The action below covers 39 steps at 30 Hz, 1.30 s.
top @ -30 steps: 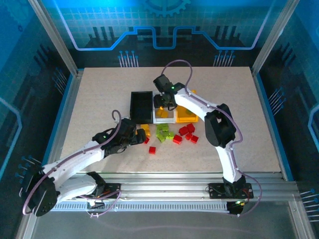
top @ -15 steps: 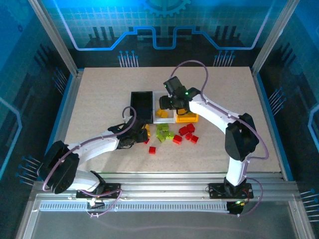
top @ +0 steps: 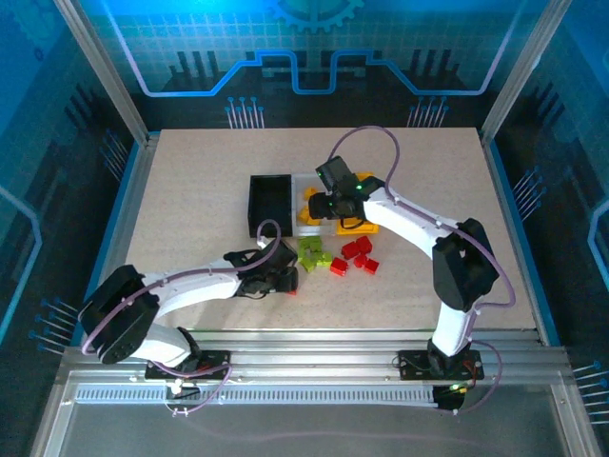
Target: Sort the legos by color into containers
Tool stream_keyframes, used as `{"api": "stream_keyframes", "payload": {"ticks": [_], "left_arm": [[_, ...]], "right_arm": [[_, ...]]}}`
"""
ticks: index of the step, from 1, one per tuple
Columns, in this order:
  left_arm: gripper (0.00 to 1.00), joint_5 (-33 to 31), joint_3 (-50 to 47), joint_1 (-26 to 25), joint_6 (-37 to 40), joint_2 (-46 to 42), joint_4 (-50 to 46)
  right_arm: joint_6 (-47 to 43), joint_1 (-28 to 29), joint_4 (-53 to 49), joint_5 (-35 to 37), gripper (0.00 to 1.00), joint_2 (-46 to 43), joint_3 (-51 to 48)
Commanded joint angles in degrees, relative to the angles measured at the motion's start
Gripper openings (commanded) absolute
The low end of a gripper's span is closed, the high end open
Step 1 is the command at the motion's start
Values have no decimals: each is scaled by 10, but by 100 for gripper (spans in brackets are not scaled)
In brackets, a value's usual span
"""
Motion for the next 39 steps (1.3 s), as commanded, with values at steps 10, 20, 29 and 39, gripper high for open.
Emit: {"api": "stream_keyframes", "payload": {"ticks": [10,20,29,39], "left_arm": [[73,-14,-2,160,50,-61,27],[78,7,3,170,98,28,74],[66,-47,7,179,99,62,79],[53,-44,13,186,102,88,89]], "right_arm": [[8,-5,4,0,59,-20,-2],[5,-13,1,5,59,-31,-5],[7,-16,3,4,59,-41,-7],[8,-18,6,6,59,-48,-14]]}}
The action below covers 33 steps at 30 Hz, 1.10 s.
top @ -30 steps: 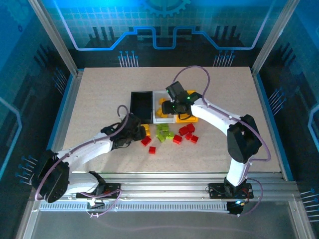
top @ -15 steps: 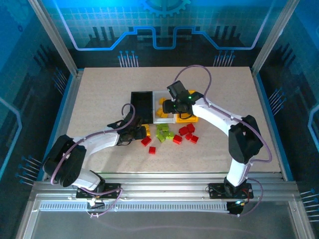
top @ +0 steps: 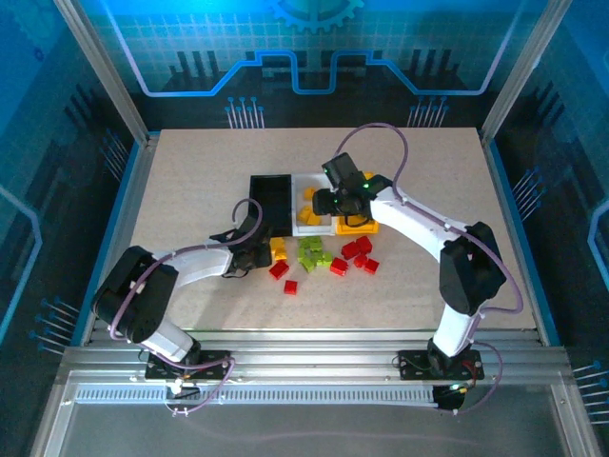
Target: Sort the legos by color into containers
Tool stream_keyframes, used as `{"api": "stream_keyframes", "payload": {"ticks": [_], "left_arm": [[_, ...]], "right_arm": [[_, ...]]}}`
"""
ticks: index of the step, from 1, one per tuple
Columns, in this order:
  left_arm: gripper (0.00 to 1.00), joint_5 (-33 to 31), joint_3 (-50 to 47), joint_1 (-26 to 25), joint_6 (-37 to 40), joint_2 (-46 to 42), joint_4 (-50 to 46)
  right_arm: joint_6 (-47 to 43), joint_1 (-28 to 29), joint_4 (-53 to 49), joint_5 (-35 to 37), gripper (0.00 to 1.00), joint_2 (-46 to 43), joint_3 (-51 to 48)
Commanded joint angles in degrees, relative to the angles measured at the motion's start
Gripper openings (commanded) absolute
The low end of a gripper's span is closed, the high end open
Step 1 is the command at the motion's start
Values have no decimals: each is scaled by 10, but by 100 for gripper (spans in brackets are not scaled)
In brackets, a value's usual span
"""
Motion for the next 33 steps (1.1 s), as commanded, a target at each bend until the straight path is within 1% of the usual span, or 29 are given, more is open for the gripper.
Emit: {"api": "stream_keyframes", "payload": {"ticks": [1,6,8,10,12,15,19,22,26,29,33], "left_arm": [[51,-13,13,4,7,-1,4],[34,-22,11,4,4,-24,-18],[31,-22,4,-1,-4,-55,-31],[31,-30,-2,-21,-13,-107,-48],[31,-38,18,-48,-18,-148,-77],[32,-39,93,-86,-10,-149,-108],[32,-20,221,-106,12,-59,-106],[32,-5,313,-106,21,24,-92],[32,-3,436,-104,32,142,-106],[30,-7,510,-98,33,227,-134],[30,-4,578,-86,24,295,-165]], "right_arm": [[6,-6,3,10,59,-24,-6],[8,-8,3,10,59,-25,-9],[10,-9,4,9,58,-30,-12],[10,-11,7,9,58,-37,-20],[11,-14,11,9,58,-49,-32],[18,-20,19,6,58,-73,-62],[32,-29,29,2,58,-112,-116],[30,-32,21,5,58,-144,-149],[31,-34,10,9,59,-191,-195],[32,-34,1,9,59,-221,-223],[32,-34,-6,6,59,-251,-251]]}}
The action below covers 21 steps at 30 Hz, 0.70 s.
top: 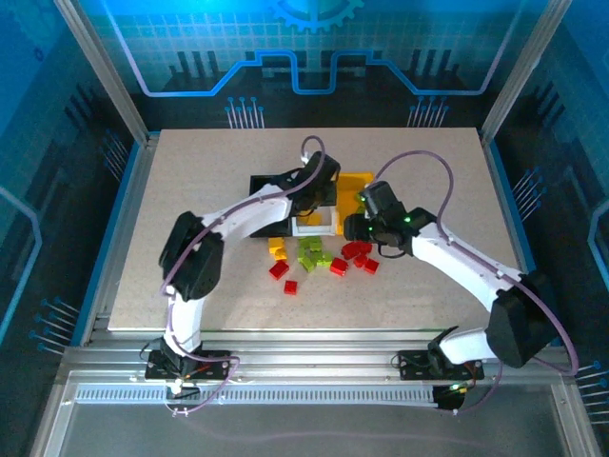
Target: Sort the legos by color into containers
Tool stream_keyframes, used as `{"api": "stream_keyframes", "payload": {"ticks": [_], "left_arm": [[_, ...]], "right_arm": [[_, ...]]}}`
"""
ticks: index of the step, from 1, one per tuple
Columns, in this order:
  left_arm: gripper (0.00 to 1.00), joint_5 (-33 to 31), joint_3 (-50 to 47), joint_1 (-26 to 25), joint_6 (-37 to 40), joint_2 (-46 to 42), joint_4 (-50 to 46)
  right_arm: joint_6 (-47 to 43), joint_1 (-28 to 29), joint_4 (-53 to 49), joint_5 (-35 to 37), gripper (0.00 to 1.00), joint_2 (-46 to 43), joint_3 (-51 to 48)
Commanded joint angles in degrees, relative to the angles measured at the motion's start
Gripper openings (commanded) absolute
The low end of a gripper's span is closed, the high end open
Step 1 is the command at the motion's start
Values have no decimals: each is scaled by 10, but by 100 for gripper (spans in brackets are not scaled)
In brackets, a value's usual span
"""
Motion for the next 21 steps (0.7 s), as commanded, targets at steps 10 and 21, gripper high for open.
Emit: {"api": "stream_keyframes", "payload": {"ticks": [10,21], "left_arm": [[66,17,93,-1,10,38,-60],[99,66,-118,-24,-18,-177,31]], "right_arm": [[12,-6,-17,8,61,-30,-34],[-2,6,-37,-10,61,-12,-75]]}}
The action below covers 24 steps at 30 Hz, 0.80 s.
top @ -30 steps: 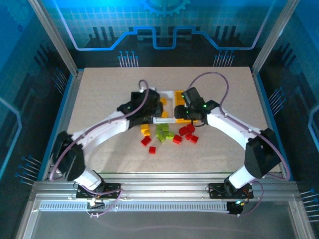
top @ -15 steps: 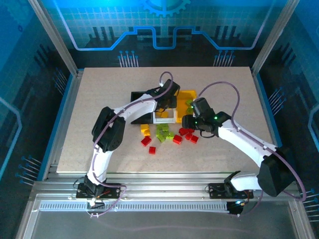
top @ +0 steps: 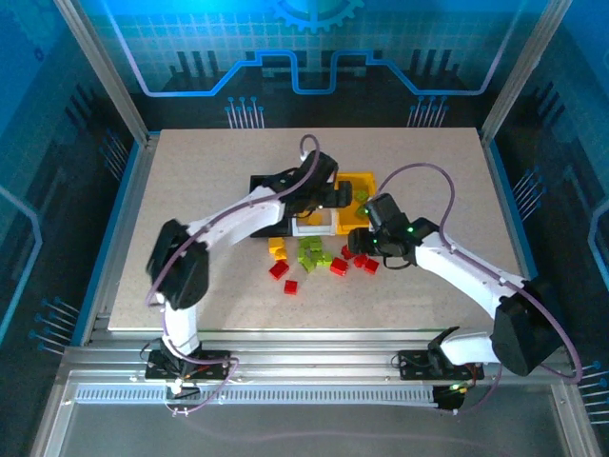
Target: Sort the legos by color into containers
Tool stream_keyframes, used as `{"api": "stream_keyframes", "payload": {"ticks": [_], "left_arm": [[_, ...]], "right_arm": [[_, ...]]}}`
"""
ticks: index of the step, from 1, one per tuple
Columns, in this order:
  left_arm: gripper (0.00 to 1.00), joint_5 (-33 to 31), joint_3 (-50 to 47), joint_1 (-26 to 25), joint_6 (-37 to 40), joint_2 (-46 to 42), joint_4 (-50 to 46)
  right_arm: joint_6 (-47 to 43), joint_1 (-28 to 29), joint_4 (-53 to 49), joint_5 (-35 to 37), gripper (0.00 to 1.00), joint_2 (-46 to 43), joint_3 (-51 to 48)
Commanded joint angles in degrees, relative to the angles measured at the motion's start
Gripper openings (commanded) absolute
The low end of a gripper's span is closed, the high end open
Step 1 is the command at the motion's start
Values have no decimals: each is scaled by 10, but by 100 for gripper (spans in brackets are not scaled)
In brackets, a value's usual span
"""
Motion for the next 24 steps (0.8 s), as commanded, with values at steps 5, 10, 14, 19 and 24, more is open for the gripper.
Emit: {"api": "stream_keyframes", "payload": {"ticks": [5,10,14,19,24], "left_arm": [[99,23,-216,-11,-44,-197,62],[99,13,-322,-11,-68,-275,36],[99,-2,-375,-11,-82,-318,20],[99,-7,-397,-10,-90,-330,18],[99,-5,-394,-10,-89,-318,19]], "right_arm": [[9,-12,-33,45,61,28,-51],[6,-19,-14,25,63,71,-63],[9,-18,-9,37,63,99,-62],[20,-17,5,38,63,114,-53],[29,-17,-3,60,62,136,-38]]}}
